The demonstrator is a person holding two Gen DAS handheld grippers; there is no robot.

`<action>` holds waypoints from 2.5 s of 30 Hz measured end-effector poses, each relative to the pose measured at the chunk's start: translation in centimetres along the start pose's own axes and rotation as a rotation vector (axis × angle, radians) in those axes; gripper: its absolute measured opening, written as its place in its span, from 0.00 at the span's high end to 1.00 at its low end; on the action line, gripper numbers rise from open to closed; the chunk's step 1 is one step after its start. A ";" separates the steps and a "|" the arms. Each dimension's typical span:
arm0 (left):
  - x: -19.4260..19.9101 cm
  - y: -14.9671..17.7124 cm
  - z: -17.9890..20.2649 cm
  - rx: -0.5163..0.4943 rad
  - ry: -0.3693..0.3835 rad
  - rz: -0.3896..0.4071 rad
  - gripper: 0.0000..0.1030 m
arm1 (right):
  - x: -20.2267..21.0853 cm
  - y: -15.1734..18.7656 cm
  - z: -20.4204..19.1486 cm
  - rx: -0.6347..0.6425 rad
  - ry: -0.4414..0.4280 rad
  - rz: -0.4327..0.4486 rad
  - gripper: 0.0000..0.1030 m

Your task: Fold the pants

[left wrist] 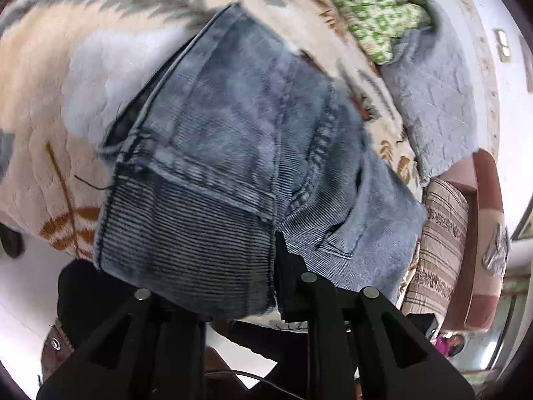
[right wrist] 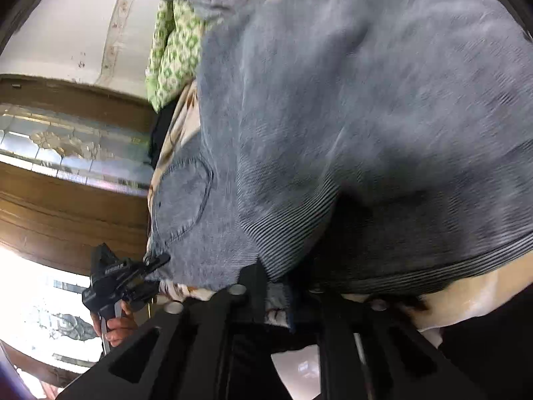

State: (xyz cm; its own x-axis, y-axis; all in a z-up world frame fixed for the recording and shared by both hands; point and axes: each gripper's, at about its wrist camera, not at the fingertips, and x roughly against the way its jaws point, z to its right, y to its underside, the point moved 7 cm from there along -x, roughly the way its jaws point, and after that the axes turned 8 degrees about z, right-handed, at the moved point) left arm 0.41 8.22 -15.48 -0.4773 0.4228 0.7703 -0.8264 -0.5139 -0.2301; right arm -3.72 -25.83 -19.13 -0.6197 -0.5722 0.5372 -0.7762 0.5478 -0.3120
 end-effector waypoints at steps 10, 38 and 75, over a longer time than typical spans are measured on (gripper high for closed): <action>-0.8 -0.1 0.0 0.016 0.007 -0.012 0.65 | 12.3 -4.8 10.2 -0.275 0.122 0.363 0.52; 0.1 -0.2 0.7 0.002 -0.069 0.025 0.85 | 18.5 -9.9 14.8 -0.302 0.047 0.505 0.49; 3.7 -8.2 -2.3 -0.138 -0.072 0.063 0.52 | 8.6 -14.4 0.2 0.192 0.148 0.243 0.48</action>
State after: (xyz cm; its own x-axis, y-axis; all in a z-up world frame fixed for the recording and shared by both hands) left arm 4.72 15.74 -12.10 -0.5111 0.3362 0.7910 -0.8312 -0.4278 -0.3552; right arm 2.15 -38.74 -10.15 -0.7767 -0.3363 0.5325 -0.6242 0.5242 -0.5794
